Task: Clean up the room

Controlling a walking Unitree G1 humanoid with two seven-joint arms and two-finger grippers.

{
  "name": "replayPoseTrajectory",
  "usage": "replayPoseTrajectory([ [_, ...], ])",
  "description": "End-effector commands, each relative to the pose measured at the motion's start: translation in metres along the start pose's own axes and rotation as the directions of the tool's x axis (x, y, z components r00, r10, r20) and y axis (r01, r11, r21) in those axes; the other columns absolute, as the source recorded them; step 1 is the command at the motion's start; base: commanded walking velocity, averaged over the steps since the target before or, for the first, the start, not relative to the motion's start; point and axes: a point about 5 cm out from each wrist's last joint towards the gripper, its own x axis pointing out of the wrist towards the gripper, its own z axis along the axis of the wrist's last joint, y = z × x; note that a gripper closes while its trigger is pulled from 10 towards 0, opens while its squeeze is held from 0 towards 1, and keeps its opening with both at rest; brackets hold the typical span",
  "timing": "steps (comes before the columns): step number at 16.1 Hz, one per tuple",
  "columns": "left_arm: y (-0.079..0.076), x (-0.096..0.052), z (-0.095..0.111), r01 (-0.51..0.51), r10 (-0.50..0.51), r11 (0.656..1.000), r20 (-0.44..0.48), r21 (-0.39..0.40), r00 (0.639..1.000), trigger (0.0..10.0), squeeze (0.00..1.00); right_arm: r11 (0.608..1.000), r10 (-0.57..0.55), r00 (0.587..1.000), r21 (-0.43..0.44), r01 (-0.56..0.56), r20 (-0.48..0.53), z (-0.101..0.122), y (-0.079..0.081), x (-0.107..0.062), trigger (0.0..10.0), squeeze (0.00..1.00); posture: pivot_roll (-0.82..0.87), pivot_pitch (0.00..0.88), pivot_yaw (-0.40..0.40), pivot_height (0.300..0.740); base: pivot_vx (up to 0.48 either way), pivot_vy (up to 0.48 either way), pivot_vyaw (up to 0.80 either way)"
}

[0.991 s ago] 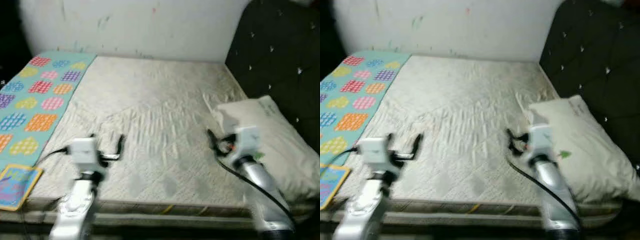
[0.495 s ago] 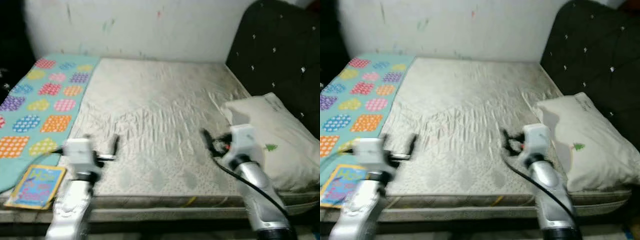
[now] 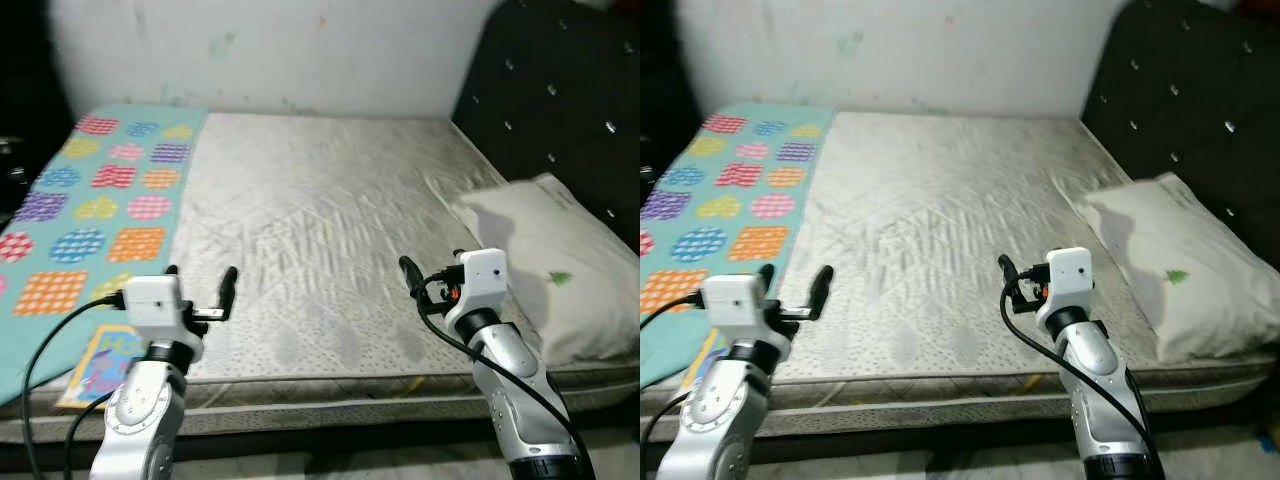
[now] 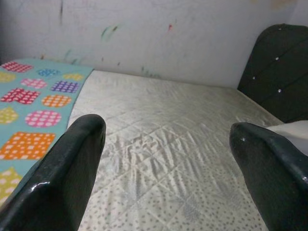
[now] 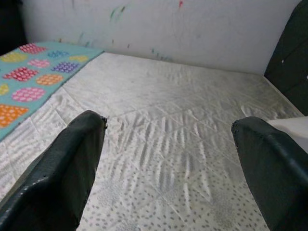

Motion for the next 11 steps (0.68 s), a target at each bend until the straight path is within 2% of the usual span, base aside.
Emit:
replayPoseTrajectory([
  [1,-0.0085,0.0007,0.0023,0.038,-0.037,0.999,0.013,-0.014,0.999,10.0,0.0,1.0,-0.018,1.0,-0.011,0.018,0.002,0.0018,-0.0073,-0.0018,10.0,0.0,0.01,0.0,-0.038,0.74,0.0,0.0,0.0],
  [6,-0.0092,0.0001,0.0027,0.05,-0.049,0.999,0.013,-0.016,0.999,10.0,0.0,1.0,-0.016,1.0,-0.009,0.016,0.002,0.0017,-0.0059,-0.0009,10.0,0.0,0.01,0.0,-0.036,0.74,0.28,0.0,0.0],
  [11,-0.0099,0.0,0.003,0.059,-0.059,0.998,0.015,-0.017,0.998,10.0,0.0,1.0,-0.013,1.0,-0.009,0.014,0.006,0.0022,-0.0051,0.0009,10.0,0.0,0.02,0.0,-0.036,0.74,0.373,0.0,0.0],
])
